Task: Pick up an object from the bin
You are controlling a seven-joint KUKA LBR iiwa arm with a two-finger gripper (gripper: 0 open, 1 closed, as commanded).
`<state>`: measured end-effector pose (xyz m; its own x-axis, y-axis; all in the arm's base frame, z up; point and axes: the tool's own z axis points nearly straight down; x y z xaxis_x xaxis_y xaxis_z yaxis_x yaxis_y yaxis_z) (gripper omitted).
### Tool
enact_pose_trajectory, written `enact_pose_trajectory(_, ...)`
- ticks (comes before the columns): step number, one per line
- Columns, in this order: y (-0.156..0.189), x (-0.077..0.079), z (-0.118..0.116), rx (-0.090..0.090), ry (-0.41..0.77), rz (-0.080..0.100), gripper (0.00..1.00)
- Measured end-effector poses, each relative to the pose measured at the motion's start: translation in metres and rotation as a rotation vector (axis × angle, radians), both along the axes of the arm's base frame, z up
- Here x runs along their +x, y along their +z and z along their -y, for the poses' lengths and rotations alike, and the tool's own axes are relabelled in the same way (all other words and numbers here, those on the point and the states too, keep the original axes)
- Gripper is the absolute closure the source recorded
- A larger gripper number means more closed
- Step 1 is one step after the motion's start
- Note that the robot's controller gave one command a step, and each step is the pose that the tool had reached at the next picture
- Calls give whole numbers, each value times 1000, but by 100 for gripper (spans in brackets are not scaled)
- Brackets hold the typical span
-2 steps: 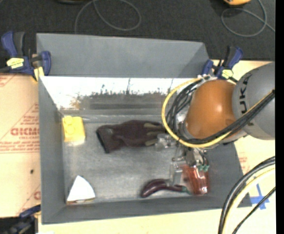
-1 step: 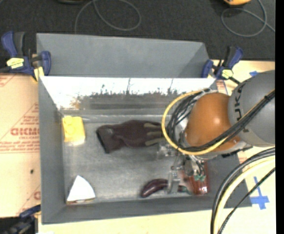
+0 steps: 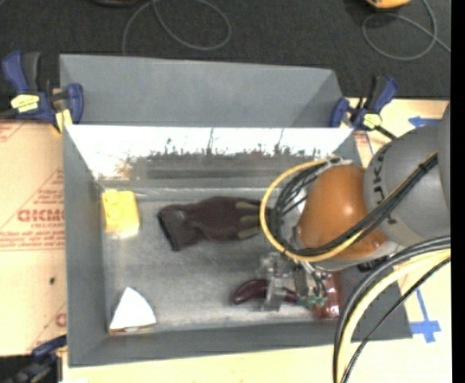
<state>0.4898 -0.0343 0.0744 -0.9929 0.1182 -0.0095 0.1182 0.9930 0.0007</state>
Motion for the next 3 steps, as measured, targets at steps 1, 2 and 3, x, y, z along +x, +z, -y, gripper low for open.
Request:
enact_pose_trajectory(1, 0, 0, 0, 0, 0, 0, 100)
enact_pose_trajectory(2, 117, 4, 2, 0, 5, 3, 100)
enact_pose_trajectory(3, 117, 4, 2, 0, 6, 3, 100)
